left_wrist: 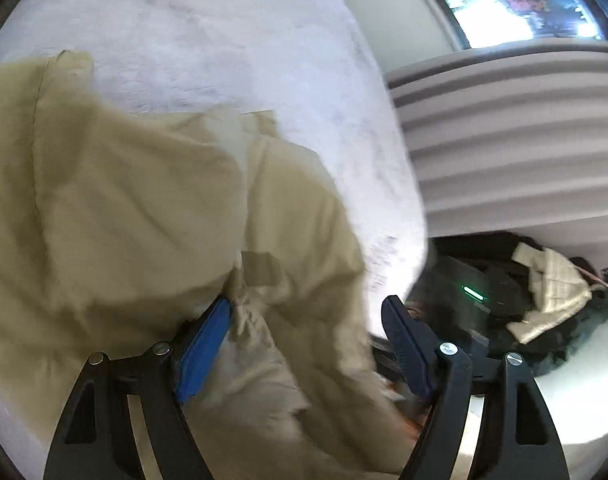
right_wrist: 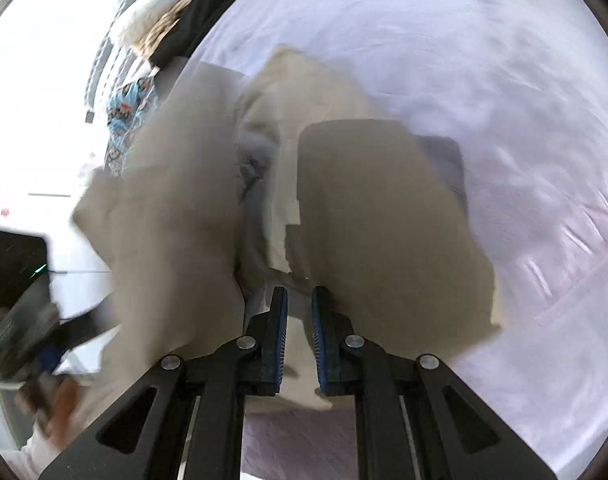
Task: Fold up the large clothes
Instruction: 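Fold the lifted jacket end over with both grippers and press it down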
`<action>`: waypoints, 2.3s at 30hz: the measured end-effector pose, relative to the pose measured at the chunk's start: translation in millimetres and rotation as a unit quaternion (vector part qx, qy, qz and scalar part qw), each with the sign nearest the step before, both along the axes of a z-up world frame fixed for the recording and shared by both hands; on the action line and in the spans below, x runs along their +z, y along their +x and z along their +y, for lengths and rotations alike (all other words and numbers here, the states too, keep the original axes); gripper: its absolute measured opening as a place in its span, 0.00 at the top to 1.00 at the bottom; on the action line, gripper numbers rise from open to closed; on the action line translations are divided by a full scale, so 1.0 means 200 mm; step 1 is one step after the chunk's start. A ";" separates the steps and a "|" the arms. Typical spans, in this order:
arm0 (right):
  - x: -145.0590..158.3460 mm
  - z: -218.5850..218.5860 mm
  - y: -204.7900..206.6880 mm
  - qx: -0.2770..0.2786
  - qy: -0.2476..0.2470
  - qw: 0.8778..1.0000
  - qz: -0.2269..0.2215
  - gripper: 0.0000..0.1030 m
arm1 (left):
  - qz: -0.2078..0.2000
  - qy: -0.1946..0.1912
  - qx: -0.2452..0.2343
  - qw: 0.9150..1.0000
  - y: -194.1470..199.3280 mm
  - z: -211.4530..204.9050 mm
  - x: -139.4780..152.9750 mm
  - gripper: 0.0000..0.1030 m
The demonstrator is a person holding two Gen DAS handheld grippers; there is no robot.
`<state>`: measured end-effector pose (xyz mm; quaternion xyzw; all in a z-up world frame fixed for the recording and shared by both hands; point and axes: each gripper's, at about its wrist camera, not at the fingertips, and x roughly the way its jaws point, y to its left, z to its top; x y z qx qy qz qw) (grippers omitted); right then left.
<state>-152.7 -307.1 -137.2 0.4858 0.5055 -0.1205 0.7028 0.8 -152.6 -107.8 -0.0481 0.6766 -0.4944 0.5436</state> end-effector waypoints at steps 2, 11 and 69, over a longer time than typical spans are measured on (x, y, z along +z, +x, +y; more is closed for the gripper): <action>0.03 0.00 -0.07 -0.008 -0.003 1.000 0.006 0.70 | -0.009 0.015 0.006 1.000 0.02 -0.03 -0.06 0.24; 0.38 0.12 -0.22 0.054 0.053 0.990 -0.121 0.21 | -0.096 0.046 -0.022 0.994 -0.04 -0.14 -0.05 0.24; -0.06 -0.34 0.30 0.116 -0.143 0.982 0.030 1.00 | -0.296 0.193 0.161 0.922 0.03 0.09 -0.03 0.23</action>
